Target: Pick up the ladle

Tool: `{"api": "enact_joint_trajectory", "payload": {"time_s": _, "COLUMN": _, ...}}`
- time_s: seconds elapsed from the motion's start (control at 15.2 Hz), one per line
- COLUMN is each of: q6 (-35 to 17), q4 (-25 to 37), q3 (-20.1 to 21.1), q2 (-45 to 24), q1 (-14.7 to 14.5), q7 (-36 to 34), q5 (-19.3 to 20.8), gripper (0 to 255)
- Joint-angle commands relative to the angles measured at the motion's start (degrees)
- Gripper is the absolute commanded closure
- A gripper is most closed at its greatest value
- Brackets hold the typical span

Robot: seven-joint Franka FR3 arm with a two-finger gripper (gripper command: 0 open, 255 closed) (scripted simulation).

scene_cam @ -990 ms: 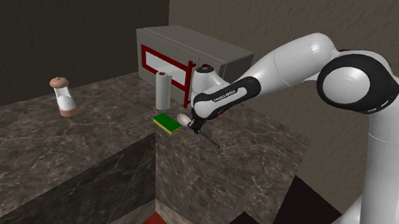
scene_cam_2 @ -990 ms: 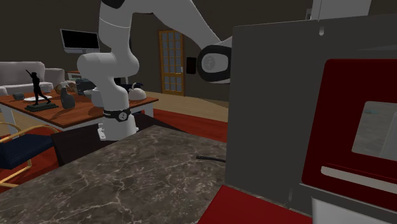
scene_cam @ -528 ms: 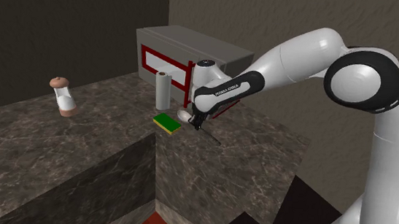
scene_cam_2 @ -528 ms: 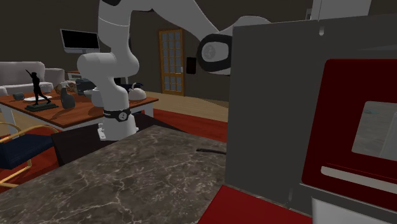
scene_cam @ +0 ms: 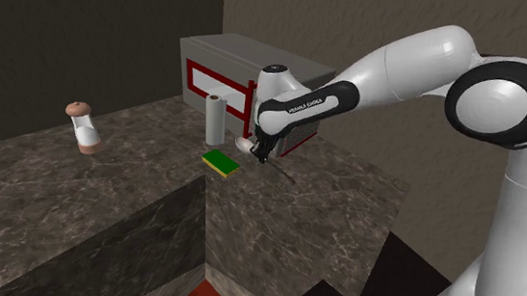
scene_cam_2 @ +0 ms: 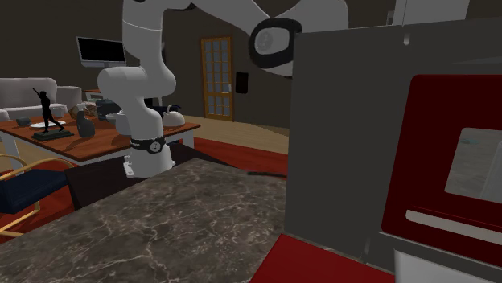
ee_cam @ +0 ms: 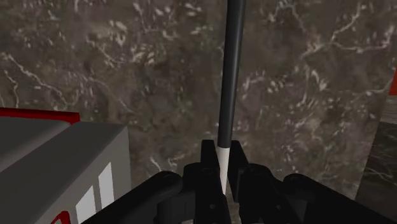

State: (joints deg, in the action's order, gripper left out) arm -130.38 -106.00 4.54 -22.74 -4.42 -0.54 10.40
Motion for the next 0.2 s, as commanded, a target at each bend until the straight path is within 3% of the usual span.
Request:
{"api": "enact_joint_trajectory", "payload": {"time_s": 0.0, "q6": 1.4, "q4": 0.5, "q3": 0.1, "q2": 0.8, "q1": 0.1, "q7": 0.3, "q5": -0.2, "gripper": 255}}
{"api": "enact_joint_trajectory", "payload": {"time_s": 0.13, "q6": 1.5, "q4": 0.6, "q3": 0.1, "q2": 0.9, "q1": 0.1, "q7": 0.3, "q5": -0.3, "gripper": 255}}
